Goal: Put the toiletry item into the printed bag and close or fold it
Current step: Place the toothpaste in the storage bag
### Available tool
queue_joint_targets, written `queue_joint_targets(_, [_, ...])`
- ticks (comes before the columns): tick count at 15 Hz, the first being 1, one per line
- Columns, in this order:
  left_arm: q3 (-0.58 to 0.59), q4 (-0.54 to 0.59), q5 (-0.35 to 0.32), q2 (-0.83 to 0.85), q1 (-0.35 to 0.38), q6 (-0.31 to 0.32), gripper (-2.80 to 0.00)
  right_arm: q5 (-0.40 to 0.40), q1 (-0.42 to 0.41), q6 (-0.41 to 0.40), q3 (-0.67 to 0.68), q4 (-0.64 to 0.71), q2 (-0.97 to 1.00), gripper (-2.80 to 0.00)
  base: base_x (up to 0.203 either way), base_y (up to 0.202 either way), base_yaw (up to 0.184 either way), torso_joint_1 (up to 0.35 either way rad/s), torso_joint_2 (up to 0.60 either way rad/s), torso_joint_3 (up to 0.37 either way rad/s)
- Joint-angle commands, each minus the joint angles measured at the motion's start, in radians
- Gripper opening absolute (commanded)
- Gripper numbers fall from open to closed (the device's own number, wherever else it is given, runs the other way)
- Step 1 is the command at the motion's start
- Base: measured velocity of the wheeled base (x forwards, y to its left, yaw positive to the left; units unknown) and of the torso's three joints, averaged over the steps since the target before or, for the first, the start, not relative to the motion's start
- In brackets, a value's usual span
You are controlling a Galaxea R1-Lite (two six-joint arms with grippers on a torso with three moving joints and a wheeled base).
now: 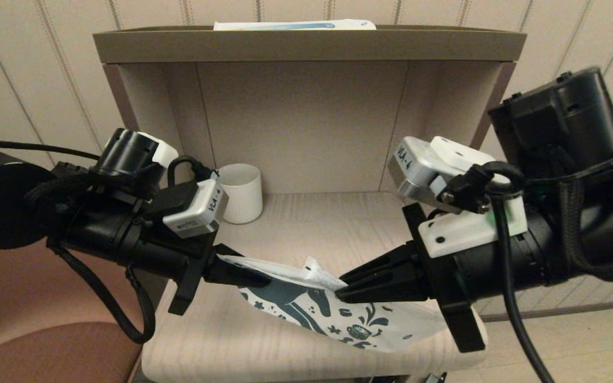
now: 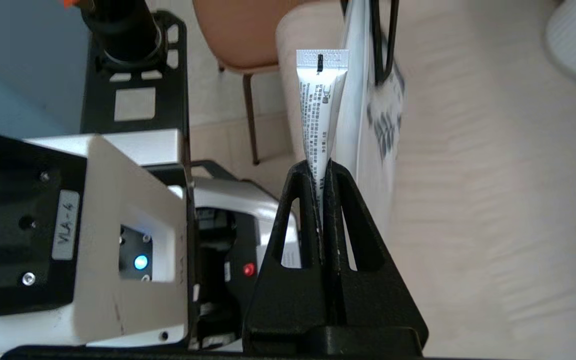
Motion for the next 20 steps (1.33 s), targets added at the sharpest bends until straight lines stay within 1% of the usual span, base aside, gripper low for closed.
queue_joint_targets(1, [0.001,0.001,-0.005,0.008,0.0,0.006,-2.8,0.006,0.003,-0.002,-0.03,0.004,0.0,-2.8,0.0,0.0,0.0,0.0,0.0,0.0])
queue_joint_targets(3, [0.002,0.001,-0.005,0.013,0.0,0.008,-2.8,0.008,0.004,-0.002,-0.044,0.006,0.002,-2.8,0.0,0.0,0.0,0.0,0.0,0.0])
queue_joint_targets(8, [0.003,0.001,-0.005,0.011,0.0,0.008,-2.8,0.012,-0.002,-0.002,-0.011,-0.006,0.024,-2.8,0.0,0.0,0.0,0.0,0.0,0.0])
queue_joint_targets(14, [0.008,0.002,-0.006,0.007,0.0,0.009,-2.8,0.014,-0.004,-0.004,-0.022,-0.012,0.043,-2.8,0.0,0.0,0.0,0.0,0.0,0.0])
queue_joint_targets(16, [0.011,0.003,-0.007,0.001,0.0,0.009,-2.8,0.015,-0.02,-0.004,-0.026,-0.016,0.058,-2.8,0.0,0.0,0.0,0.0,0.0,0.0])
queue_joint_targets(18, [0.014,0.005,-0.018,-0.003,-0.001,0.009,-2.8,0.016,-0.022,-0.004,-0.027,-0.033,0.064,-2.8,0.0,0.0,0.0,0.0,0.0,0.0])
queue_joint_targets(20, [0.015,0.004,-0.019,0.0,-0.001,0.011,-2.8,0.016,-0.022,-0.004,-0.05,-0.034,0.068,-2.8,0.0,0.0,0.0,0.0,0.0,0.0])
